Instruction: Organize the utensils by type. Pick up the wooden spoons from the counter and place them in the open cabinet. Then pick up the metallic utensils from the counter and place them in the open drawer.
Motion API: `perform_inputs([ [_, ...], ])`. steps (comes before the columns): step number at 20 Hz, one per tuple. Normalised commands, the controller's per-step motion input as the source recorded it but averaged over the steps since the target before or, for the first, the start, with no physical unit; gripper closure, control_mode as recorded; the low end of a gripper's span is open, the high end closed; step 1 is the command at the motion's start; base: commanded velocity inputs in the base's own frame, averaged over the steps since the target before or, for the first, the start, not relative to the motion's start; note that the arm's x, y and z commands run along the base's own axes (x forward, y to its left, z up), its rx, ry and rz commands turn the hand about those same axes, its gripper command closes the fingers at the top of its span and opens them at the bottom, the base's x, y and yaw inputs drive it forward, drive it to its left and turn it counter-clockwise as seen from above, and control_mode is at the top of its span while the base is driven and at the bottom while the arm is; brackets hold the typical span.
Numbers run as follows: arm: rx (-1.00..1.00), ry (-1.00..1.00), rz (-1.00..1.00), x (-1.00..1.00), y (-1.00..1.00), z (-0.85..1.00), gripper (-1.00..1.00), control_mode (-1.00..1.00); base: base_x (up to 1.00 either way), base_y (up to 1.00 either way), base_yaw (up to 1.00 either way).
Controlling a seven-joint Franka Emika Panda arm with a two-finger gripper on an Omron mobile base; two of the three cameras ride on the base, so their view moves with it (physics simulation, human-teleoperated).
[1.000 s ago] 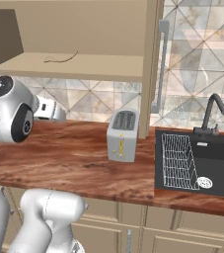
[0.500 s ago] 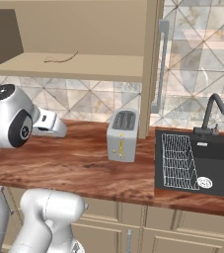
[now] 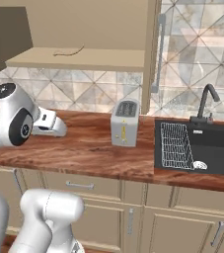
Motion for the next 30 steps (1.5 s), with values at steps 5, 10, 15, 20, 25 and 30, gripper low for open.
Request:
perform_inputs([
  [5, 0.0, 0.0, 0.0, 0.0, 0.0, 0.0, -1.0, 1.0, -1.0, -0.28, -0.08],
  [10, 0.0, 0.0, 0.0, 0.0, 0.0, 0.0, -1.0, 1.0, -0.74, -0.21, -0.44],
  [15, 0.0, 0.0, 0.0, 0.0, 0.0, 0.0, -1.0, 1.0, -0.35, -0.02, -0.79],
  [20, 0.0, 0.0, 0.0, 0.0, 0.0, 0.0, -1.0, 1.0, -0.16, -0.02, -0.91],
  [25, 0.0, 0.0, 0.0, 0.0, 0.0, 0.0, -1.0, 1.0, 0.0, 0.0, -1.0],
  [30, 0.0, 0.0, 0.0, 0.0, 0.0, 0.0, -1.0, 1.0, 0.0, 0.0, -1.0],
])
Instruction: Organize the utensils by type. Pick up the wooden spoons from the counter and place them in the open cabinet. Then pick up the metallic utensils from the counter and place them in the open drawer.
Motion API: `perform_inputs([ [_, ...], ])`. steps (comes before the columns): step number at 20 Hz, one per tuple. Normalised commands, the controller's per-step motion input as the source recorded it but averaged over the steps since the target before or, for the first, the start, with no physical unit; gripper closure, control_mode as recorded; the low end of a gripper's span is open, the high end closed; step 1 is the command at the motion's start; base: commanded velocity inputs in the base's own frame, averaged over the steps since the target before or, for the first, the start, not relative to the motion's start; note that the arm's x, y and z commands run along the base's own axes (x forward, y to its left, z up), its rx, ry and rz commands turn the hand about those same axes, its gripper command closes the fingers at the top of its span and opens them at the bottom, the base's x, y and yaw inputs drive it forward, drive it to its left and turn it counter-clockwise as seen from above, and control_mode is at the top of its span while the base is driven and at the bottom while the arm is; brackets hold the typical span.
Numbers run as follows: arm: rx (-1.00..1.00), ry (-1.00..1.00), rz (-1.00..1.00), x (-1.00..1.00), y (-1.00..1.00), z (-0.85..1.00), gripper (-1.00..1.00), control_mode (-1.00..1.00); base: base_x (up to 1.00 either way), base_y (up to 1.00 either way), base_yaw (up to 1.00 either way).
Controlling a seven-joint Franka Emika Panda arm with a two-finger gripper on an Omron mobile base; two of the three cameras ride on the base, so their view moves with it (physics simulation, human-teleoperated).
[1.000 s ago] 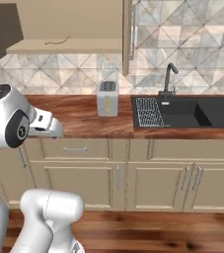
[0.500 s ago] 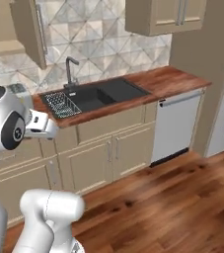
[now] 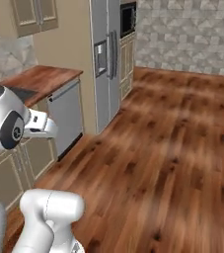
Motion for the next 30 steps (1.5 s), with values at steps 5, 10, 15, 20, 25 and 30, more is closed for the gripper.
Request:
perform_inputs([
  [5, 0.0, 0.0, 0.0, 0.0, 0.0, 0.0, -1.0, 1.0, 0.1, -0.02, -0.97],
  [10, 0.0, 0.0, 0.0, 0.0, 0.0, 0.0, -1.0, 1.0, 0.84, 0.14, -0.36],
  [15, 0.0, 0.0, 0.0, 0.0, 0.0, 0.0, -1.0, 1.0, 1.0, 0.18, 0.0],
  [20, 0.0, 0.0, 0.0, 0.0, 0.0, 0.0, -1.0, 1.0, 1.0, 0.16, 0.0],
  [25, 0.0, 0.0, 0.0, 0.0, 0.0, 0.0, -1.0, 1.0, 1.0, 0.09, 0.0],
  [30, 0.0, 0.0, 0.0, 0.0, 0.0, 0.0, -1.0, 1.0, 1.0, 0.03, 0.0],
])
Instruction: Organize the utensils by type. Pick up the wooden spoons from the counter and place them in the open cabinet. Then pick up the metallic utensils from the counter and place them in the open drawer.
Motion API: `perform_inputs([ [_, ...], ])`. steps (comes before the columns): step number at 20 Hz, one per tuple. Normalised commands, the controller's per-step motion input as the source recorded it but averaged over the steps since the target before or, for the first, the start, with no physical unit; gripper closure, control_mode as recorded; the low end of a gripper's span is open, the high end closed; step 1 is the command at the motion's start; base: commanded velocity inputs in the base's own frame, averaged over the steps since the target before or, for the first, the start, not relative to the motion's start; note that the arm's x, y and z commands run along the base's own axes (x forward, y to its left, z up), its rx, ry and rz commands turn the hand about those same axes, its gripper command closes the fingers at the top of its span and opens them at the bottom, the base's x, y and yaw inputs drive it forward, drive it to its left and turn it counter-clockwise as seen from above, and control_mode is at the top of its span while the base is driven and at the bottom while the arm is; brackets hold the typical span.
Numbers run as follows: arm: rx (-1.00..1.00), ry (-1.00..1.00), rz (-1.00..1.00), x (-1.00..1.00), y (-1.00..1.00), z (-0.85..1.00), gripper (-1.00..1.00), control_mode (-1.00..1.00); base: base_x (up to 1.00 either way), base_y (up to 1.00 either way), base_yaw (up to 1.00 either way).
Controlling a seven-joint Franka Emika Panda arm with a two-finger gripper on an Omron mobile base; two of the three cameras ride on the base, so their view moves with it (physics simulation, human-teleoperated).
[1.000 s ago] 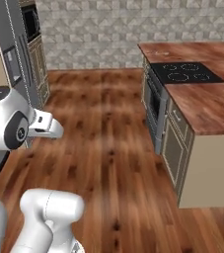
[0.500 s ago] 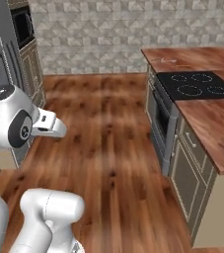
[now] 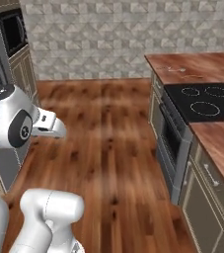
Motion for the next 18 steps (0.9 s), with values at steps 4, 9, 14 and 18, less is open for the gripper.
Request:
perform_inputs([
  [4, 0.0, 0.0, 0.0, 0.0, 0.0, 0.0, -1.0, 1.0, 1.0, 0.0, 0.0],
  [9, 0.0, 0.0, 0.0, 0.0, 0.0, 0.0, -1.0, 1.0, 1.0, 0.0, 0.0],
  [14, 0.0, 0.0, 0.0, 0.0, 0.0, 0.0, -1.0, 1.0, 1.0, 0.0, -0.02],
  [18, 0.0, 0.0, 0.0, 0.0, 0.0, 0.0, -1.0, 1.0, 0.98, 0.0, -0.17],
])
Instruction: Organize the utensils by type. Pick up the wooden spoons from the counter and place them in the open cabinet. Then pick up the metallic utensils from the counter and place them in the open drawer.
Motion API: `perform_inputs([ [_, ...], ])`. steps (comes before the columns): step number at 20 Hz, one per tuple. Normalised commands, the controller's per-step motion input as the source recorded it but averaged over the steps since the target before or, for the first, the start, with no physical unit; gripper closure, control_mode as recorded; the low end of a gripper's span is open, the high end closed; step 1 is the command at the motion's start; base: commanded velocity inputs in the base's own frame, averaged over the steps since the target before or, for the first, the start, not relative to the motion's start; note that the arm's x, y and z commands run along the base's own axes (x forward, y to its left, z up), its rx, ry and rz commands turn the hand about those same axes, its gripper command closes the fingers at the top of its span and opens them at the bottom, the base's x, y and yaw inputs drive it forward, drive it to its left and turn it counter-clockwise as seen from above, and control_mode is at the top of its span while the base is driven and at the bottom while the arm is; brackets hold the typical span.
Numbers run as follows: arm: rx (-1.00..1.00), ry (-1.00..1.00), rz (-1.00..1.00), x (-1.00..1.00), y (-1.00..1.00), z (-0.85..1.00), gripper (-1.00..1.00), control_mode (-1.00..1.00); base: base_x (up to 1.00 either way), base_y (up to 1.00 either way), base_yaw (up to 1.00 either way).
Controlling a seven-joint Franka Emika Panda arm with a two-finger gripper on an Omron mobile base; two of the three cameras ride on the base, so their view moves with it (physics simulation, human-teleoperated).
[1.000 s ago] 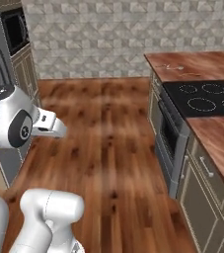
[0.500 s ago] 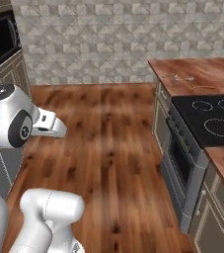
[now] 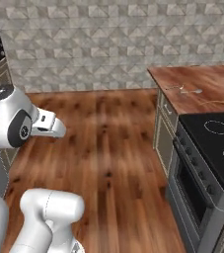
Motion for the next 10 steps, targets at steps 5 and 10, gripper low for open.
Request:
perform_inputs([
  [5, 0.0, 0.0, 0.0, 0.0, 0.0, 0.0, -1.0, 1.0, 0.89, 0.0, -0.31],
  [10, 0.0, 0.0, 0.0, 0.0, 0.0, 0.0, -1.0, 1.0, 0.86, 0.0, -0.38],
])
